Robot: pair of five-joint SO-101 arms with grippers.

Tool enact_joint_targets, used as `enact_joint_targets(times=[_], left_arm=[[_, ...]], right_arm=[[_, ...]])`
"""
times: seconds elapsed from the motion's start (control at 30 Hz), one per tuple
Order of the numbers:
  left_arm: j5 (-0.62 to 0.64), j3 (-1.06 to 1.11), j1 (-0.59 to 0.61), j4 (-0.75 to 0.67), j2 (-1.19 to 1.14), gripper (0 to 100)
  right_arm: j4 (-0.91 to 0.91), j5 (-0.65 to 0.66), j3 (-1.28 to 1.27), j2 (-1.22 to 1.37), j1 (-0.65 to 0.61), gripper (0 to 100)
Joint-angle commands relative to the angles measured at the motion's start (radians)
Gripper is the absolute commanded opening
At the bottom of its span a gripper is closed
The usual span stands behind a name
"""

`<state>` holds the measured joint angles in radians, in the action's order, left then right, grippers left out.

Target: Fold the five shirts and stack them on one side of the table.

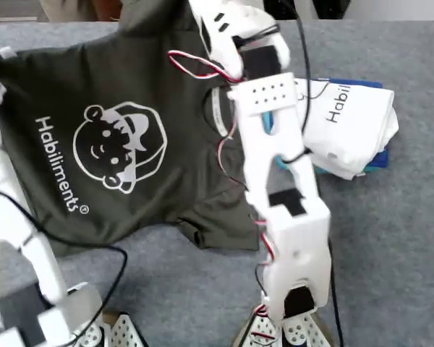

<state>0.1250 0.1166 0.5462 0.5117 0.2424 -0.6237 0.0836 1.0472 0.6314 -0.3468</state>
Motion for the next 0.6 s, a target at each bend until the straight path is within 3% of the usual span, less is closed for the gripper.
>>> enact_joint_targets(times=[0.0, 0.2, 0.47, 0.57], left_arm=[[-0.003, -0.198, 0.002, -0.006, -0.130, 2], [-0.005, -0.377, -0.006, 0.160, -0.300, 2], [-0.071, -0.390, -0.048, 0.454, -0.320, 2], [-0.109, -0.388, -0.041, 0.534, -0.325, 2]], right_arm=[[-0.057, 0.003, 0.239, 0.090, 0.018, 0.2], [-0.221, 0.003, 0.409, 0.179, 0.018, 0.2], [-0.559, 0.006, 0.418, 0.179, 0.016, 0.2], [-0.730, 0.074, 0.418, 0.179, 0.008, 0.2]])
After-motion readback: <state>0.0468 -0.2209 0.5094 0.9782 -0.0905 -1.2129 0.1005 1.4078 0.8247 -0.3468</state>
